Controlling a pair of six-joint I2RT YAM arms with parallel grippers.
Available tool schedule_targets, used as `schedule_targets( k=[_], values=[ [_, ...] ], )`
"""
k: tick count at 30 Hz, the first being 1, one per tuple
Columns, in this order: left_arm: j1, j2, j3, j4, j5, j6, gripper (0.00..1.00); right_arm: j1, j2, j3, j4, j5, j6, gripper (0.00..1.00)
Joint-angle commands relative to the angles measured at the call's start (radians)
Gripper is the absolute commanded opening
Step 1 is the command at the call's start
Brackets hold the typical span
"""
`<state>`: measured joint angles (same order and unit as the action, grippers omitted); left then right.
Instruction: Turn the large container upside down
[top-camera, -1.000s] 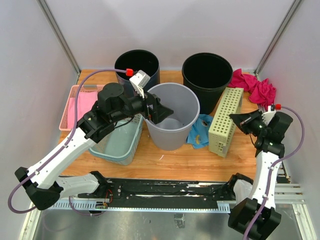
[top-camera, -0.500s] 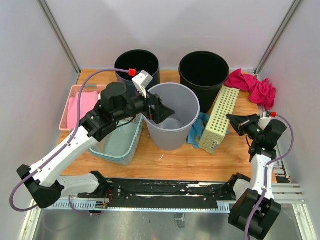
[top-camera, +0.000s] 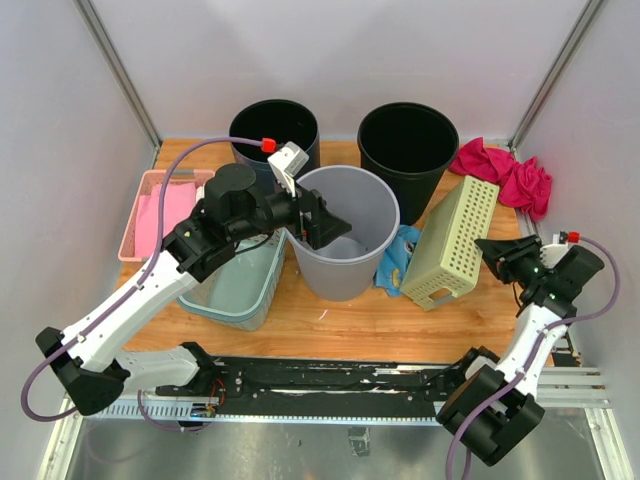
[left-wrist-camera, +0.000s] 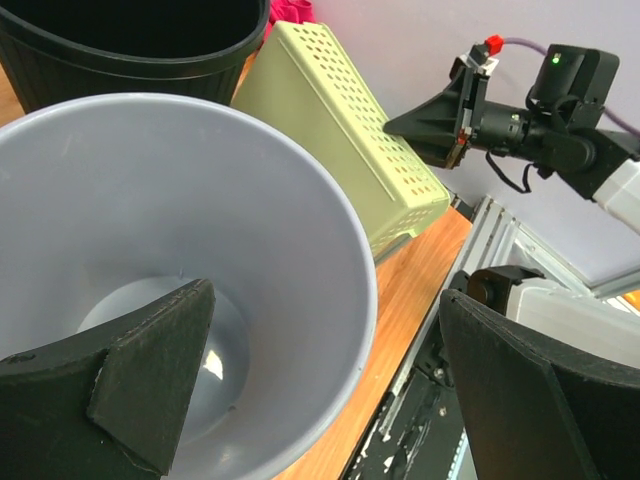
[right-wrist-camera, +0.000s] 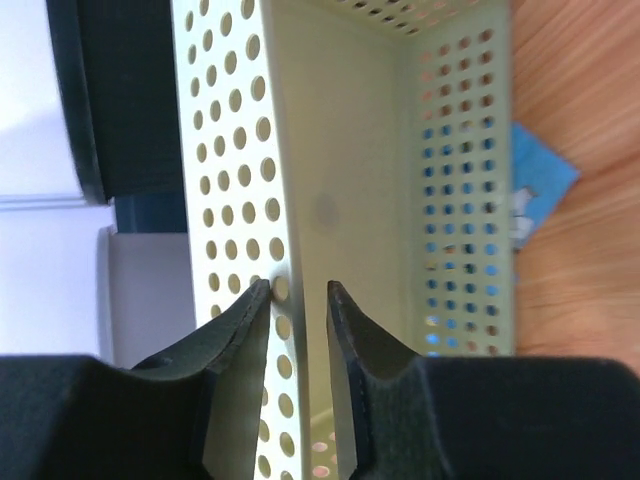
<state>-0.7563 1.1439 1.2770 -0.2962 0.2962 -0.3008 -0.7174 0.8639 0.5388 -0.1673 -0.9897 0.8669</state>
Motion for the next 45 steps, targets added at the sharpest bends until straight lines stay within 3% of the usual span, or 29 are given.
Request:
schedule_targets(
  k=[1, 9, 14, 18, 21, 22, 25, 28, 34, 40, 45],
  values=[
    [-0.009, 0.007, 0.035, -0.011, 0.032, -0.007, 0.99, -0.034, 0.026, 0.044, -0.400, 0.307, -0.318, 0.29],
    [-0.009, 0.005, 0.028, -0.011, 0.043, -0.021, 0.99, -0.034, 0.044, 0.225, -0.617, 0.696, -0.419, 0.32],
    [-0.009, 0.002, 0.024, -0.011, 0.044, -0.026, 0.99, -0.033, 0.031, 0.277, -0.652, 0.742, -0.424, 0.40],
    [-0.009, -0.010, 0.011, -0.011, 0.026, -0.025, 0.99, 0.003, -0.012, 0.297, -0.630, 0.676, -0.445, 0.43],
    [-0.009, -0.019, 0.008, -0.017, -0.005, -0.021, 0.99, 0.121, -0.064, 0.285, -0.523, 0.522, -0.452, 0.45],
    [-0.008, -0.021, 0.013, -0.023, -0.021, -0.018, 0.99, 0.189, -0.085, 0.277, -0.474, 0.507, -0.437, 0.50],
    [-0.009, -0.036, 0.027, -0.053, -0.104, -0.022, 0.99, 0.428, -0.107, 0.273, -0.387, 0.618, -0.382, 0.54],
    [-0.009, -0.068, 0.034, -0.082, -0.226, -0.045, 0.99, 0.622, -0.020, 0.275, -0.305, 0.670, -0.356, 0.54],
    [-0.009, -0.148, 0.015, -0.113, -0.383, -0.109, 0.99, 0.879, 0.272, 0.367, -0.209, 0.718, -0.376, 0.52],
    [-0.008, -0.190, -0.011, -0.116, -0.404, -0.126, 0.99, 0.899, 0.495, 0.405, -0.219, 0.767, -0.383, 0.50],
    [-0.009, -0.182, -0.004, -0.128, -0.397, -0.111, 0.99, 0.802, 0.490, 0.367, -0.375, 0.921, -0.442, 0.51]
  ],
)
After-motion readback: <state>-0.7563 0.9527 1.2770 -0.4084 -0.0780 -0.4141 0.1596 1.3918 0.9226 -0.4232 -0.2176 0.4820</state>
